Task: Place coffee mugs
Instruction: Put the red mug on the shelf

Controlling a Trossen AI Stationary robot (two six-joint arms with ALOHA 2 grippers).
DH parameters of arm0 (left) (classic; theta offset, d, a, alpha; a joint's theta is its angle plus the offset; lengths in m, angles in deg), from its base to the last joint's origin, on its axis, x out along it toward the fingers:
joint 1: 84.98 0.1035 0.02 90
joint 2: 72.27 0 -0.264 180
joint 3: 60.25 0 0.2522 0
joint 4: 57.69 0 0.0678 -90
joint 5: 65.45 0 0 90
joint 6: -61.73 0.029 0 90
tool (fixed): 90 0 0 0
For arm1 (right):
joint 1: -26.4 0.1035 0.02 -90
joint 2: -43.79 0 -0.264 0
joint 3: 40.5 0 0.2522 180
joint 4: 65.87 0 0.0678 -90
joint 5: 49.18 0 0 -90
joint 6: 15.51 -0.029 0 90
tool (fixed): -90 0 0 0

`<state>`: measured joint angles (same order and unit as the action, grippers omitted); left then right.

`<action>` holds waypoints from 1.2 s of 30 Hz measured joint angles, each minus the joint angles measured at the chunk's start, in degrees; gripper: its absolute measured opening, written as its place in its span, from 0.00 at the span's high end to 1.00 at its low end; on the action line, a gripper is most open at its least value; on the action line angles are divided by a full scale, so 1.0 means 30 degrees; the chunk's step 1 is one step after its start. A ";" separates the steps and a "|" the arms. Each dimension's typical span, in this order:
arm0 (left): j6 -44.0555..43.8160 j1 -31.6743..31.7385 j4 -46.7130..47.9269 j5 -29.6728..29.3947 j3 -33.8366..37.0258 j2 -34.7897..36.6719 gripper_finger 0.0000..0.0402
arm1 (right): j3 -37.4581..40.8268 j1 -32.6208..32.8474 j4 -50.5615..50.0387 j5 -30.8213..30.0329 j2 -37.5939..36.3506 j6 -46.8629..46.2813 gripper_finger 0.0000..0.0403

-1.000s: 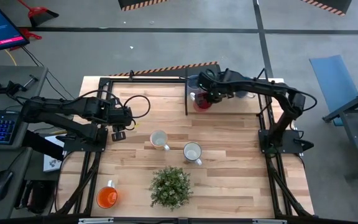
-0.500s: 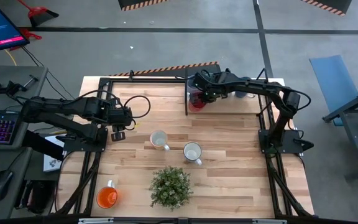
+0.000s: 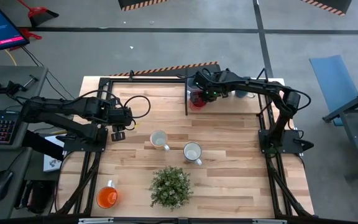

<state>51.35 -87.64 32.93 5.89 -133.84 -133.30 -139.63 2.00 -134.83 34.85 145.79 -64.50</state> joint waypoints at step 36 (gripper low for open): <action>-0.0002 -0.0003 -0.0066 0.0007 0.0000 -0.0001 0.66 | -0.0026 0.0000 -0.0091 -0.0879 -0.0029 -0.0013 0.85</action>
<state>51.34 -87.64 32.73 5.91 -133.84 -133.30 -139.71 2.00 -135.10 32.21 145.70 -64.54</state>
